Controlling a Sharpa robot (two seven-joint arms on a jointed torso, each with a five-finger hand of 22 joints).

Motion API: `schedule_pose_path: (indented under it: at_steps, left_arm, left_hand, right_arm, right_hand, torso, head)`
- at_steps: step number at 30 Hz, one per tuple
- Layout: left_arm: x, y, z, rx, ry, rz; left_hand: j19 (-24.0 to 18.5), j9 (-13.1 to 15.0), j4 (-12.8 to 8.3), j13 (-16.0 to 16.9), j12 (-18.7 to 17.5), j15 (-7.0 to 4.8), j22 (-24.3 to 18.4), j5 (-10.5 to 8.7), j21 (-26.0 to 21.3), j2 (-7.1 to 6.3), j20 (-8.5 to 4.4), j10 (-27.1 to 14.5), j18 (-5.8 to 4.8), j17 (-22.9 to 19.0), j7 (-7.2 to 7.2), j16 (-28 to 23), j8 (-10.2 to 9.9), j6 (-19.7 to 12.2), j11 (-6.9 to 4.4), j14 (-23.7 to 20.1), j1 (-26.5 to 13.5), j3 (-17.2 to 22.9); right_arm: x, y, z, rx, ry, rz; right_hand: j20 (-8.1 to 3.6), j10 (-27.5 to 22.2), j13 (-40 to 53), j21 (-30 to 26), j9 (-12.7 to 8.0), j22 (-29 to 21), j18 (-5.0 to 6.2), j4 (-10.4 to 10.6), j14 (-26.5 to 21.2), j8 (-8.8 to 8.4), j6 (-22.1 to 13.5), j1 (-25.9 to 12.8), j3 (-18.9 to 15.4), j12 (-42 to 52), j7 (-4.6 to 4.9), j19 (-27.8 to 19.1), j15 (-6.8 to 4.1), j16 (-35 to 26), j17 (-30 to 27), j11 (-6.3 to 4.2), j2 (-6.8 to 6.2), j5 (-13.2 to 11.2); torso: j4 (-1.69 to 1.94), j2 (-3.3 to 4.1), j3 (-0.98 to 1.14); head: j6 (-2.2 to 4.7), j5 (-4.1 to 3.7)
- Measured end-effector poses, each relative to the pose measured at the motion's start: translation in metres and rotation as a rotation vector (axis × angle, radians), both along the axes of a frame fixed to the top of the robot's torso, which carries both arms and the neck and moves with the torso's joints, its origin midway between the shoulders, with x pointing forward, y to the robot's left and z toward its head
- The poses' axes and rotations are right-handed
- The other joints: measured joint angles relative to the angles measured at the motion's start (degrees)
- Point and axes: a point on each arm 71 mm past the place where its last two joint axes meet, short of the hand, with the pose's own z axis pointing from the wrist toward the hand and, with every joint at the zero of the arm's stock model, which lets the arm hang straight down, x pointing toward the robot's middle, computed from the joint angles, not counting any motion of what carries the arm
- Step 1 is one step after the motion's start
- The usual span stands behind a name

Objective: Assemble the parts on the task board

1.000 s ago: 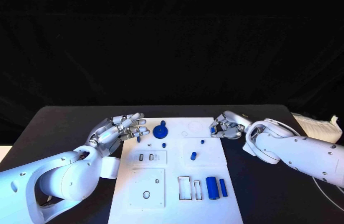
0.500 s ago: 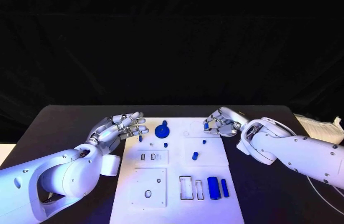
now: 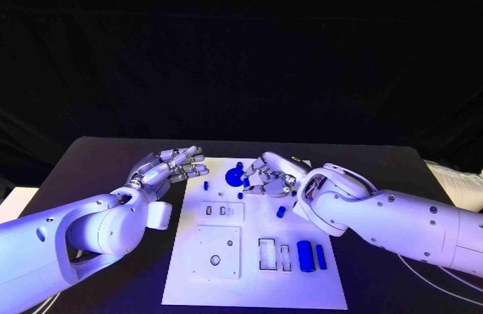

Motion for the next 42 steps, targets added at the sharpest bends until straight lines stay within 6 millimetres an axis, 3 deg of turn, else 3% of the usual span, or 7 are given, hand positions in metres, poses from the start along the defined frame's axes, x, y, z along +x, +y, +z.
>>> schedule_pose_path:
  at_steps: [8,24,42]
  left_arm:
    - [0.002,0.001,-0.001,0.002,-0.001,0.005]
    - [0.002,0.000,-0.001,0.000,-0.001,0.000]
    - [0.001,-0.001,-0.001,-0.002,0.000,-0.004]
  left_hand:
    - [0.0,0.0,0.0,0.0,0.0,0.00,0.0,0.00,0.0,0.00,0.00,0.0,0.00,0.0,0.00,0.0,0.0,0.0,0.00,0.0,0.0,0.0]
    - [0.2,0.0,0.0,0.0,0.0,-0.21,0.0,0.00,0.0,0.00,0.21,0.0,0.00,0.1,0.00,-0.2,0.0,0.0,0.00,0.2,0.0,0.0]
    - [0.2,0.0,0.0,0.0,0.0,-0.21,0.0,0.00,0.0,0.00,0.21,0.0,0.00,0.1,0.00,-0.2,0.0,0.0,0.00,0.2,0.0,0.0]
  right_arm:
    - [-0.008,0.031,-0.018,-0.075,0.017,0.020]
    - [-0.013,0.048,-0.041,-0.181,0.046,0.026]
    - [-0.013,0.052,-0.041,-0.206,0.036,0.025]
  right_hand:
    - [0.00,-0.2,0.0,0.0,0.0,0.0,0.01,0.0,0.0,0.00,0.0,-0.1,0.3,-0.7,0.00,0.0,0.01,0.0,0.0,-0.23,0.14,-0.2]
    - [0.01,0.0,0.1,0.0,0.0,0.0,0.02,0.0,0.0,0.00,0.0,-0.3,0.3,-1.2,-0.04,0.0,0.03,-0.2,0.0,-0.38,0.27,-0.4]
    - [0.01,-0.4,0.1,0.0,0.0,0.0,0.03,0.0,0.0,0.00,-0.2,-1.3,0.3,-2.1,-0.18,0.0,0.04,-0.2,0.0,-0.34,-0.60,-0.1]
  torso:
    - [0.24,-0.39,-0.42]
    - [0.23,-0.32,-0.37]
    - [0.25,-0.32,-0.32]
  head:
    - [-0.76,0.66]
    - [-1.15,1.02]
    - [-1.57,1.07]
